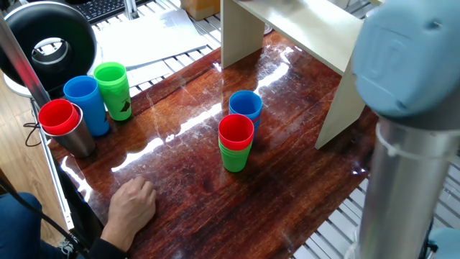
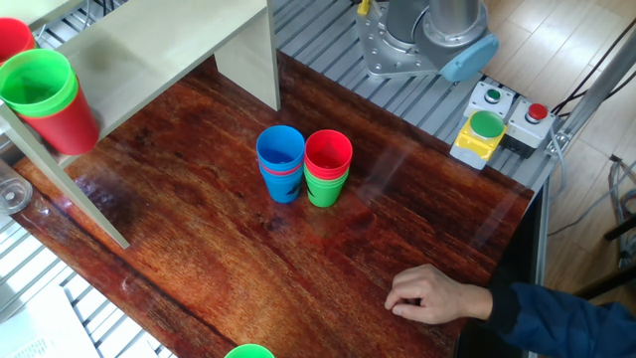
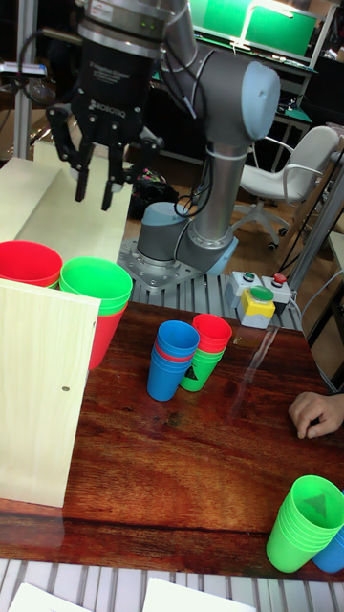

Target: Take the cups off the shelf and stack them together

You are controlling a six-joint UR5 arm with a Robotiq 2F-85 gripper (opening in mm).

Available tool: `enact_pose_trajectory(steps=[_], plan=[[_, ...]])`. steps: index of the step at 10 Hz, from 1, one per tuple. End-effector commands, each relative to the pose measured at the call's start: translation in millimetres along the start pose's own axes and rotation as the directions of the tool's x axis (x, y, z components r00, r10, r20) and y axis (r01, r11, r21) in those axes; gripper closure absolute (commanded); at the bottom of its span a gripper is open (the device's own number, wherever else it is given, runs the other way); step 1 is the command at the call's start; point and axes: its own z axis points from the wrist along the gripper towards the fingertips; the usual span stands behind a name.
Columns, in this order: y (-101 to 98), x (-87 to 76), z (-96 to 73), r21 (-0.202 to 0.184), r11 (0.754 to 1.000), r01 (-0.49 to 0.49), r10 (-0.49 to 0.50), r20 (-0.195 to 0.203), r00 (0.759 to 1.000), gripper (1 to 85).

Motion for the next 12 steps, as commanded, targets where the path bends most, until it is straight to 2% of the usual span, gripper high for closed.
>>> enact_pose_trajectory(steps=[1, 6, 9, 12], plan=[[-9.9, -18.4, 3.3, -0.008, 0.999, 0.035, -0.035, 0.003, 0.999, 51.3], [-2.2, -39.3, 13.5, -0.003, 0.999, 0.046, -0.046, 0.014, 0.999, 51.3], [6.5, -36.7, 13.7, -0.006, 0.999, 0.048, -0.048, 0.0, 0.999, 51.3], [19.4, -23.0, 7.3, -0.018, 0.999, 0.04, -0.04, 0.003, 0.999, 51.7]])
